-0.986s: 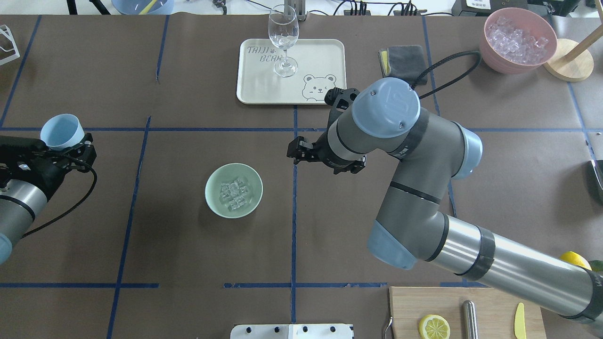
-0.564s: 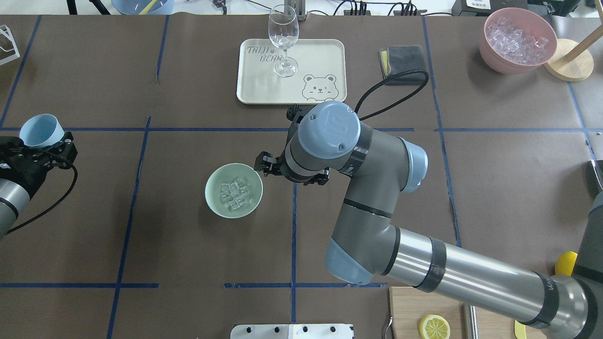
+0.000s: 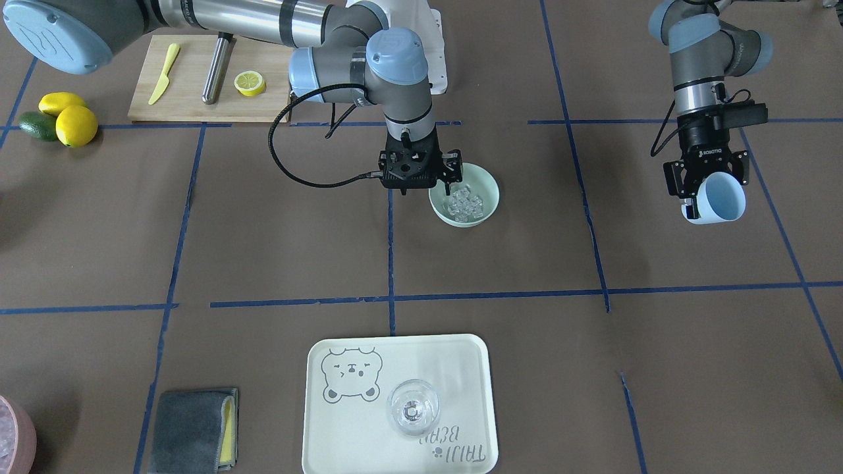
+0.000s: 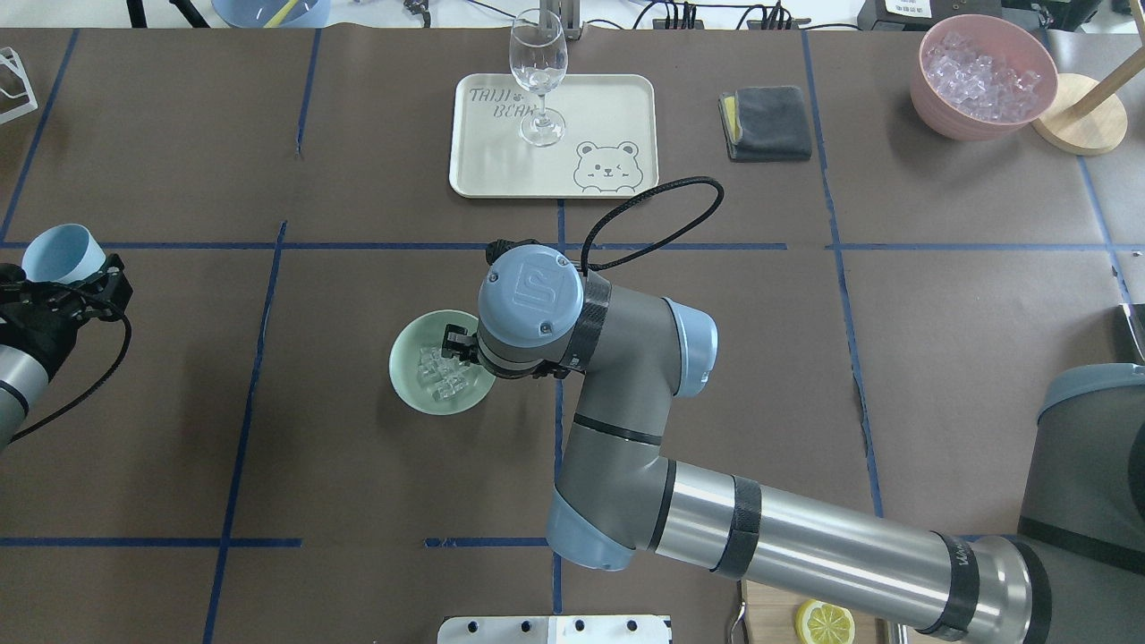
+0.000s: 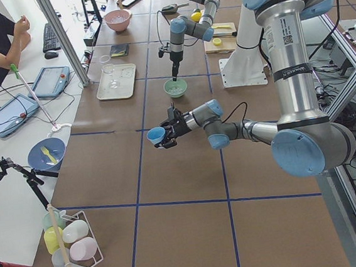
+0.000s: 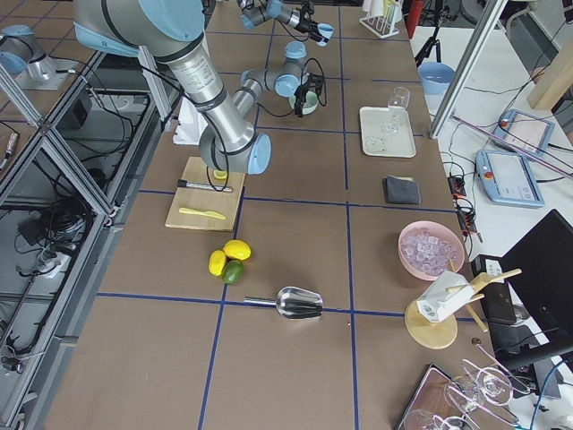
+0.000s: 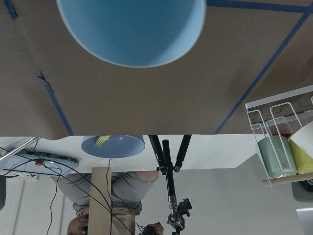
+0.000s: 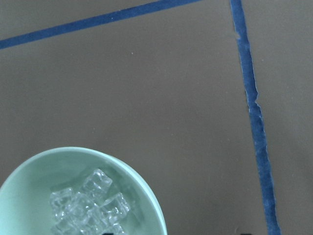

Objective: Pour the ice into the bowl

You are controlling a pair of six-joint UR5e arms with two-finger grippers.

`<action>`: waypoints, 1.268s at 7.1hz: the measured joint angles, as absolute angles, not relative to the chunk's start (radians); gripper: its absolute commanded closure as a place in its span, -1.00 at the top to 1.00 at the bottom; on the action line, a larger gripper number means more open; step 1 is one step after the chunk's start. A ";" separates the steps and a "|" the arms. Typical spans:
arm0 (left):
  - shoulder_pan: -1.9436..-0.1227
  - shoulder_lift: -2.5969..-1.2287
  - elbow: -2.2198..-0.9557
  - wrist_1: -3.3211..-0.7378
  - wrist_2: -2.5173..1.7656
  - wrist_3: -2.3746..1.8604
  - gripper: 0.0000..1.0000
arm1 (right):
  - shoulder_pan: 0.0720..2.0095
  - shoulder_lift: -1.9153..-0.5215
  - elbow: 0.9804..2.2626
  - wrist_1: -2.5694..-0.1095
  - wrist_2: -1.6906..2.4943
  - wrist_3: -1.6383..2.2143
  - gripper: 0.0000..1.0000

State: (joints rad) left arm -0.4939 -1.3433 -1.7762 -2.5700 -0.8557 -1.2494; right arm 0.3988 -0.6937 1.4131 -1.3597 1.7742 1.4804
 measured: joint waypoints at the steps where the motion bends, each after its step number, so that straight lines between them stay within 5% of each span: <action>1: -0.494 -1.342 -1.761 -2.580 -0.855 -1.277 -1.00 | 0.398 -0.692 1.405 -1.359 1.774 1.479 -0.04; 3: -0.494 -1.338 -1.732 -2.592 -0.855 -1.316 -1.00 | 0.397 -0.689 1.401 -1.357 1.773 1.473 -0.84; 4: -0.494 -1.338 -1.729 -2.594 -0.854 -1.321 -1.00 | 0.397 -0.685 1.399 -1.356 1.773 1.471 -1.00; 9: -0.494 -1.330 -1.734 -2.594 -0.853 -1.324 -1.00 | 0.392 -0.649 1.322 -1.286 1.757 1.476 -1.00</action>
State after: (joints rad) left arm -0.4938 -1.3301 -1.7341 -2.5940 -0.8531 -1.3238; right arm 0.3922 -0.6488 1.3216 -1.2865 1.7571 1.4763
